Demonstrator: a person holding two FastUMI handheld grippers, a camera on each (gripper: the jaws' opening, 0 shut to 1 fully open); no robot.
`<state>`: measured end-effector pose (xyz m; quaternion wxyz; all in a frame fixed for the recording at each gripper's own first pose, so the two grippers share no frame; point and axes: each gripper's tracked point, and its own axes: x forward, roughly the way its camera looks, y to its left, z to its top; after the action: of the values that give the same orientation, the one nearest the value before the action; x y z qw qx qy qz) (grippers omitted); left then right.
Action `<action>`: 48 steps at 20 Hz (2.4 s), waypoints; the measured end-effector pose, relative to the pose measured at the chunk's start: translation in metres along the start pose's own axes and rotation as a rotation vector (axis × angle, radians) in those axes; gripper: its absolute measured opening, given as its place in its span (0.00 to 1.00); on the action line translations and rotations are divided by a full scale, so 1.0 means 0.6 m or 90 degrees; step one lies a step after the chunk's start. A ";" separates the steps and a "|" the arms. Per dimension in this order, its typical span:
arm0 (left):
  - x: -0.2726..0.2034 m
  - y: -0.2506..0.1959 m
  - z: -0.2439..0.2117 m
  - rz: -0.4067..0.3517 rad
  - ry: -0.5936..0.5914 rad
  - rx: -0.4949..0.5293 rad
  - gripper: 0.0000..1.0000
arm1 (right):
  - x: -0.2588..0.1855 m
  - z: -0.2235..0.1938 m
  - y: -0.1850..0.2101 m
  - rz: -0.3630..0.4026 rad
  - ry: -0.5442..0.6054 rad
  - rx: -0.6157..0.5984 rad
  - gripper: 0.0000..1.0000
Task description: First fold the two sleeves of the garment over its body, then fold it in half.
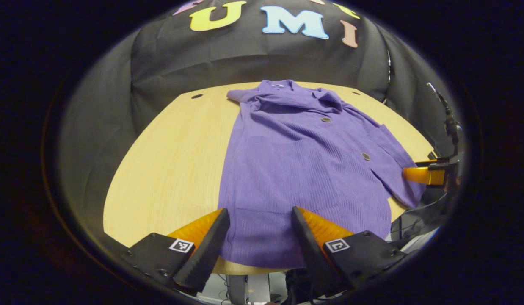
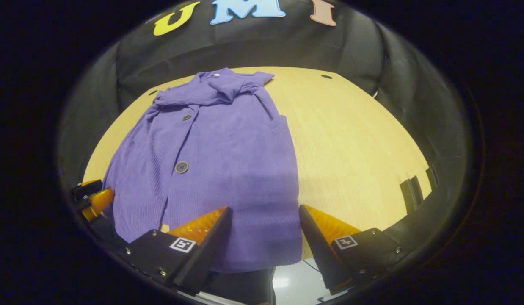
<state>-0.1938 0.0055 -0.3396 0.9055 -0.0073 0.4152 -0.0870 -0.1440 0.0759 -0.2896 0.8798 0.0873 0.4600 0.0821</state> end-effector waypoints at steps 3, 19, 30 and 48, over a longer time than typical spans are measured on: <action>0.001 -0.017 0.003 -0.016 -0.002 0.011 0.77 | 0.002 0.002 0.013 0.011 -0.002 -0.002 0.97; -0.012 -0.044 0.073 -0.114 -0.030 -0.075 0.07 | -0.041 0.081 0.051 0.079 -0.069 0.067 0.05; -0.026 -0.038 0.318 -0.112 -0.166 -0.147 0.07 | -0.073 0.297 0.078 0.158 -0.180 0.039 0.04; 0.155 0.015 0.675 0.010 -0.279 -0.091 0.07 | 0.084 0.652 0.069 0.207 -0.261 0.002 0.04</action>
<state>0.1725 -0.0246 -0.1450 0.9718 -0.0872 0.2139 -0.0463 0.2042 0.0970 -0.1005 0.9297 0.1764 0.2526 0.2019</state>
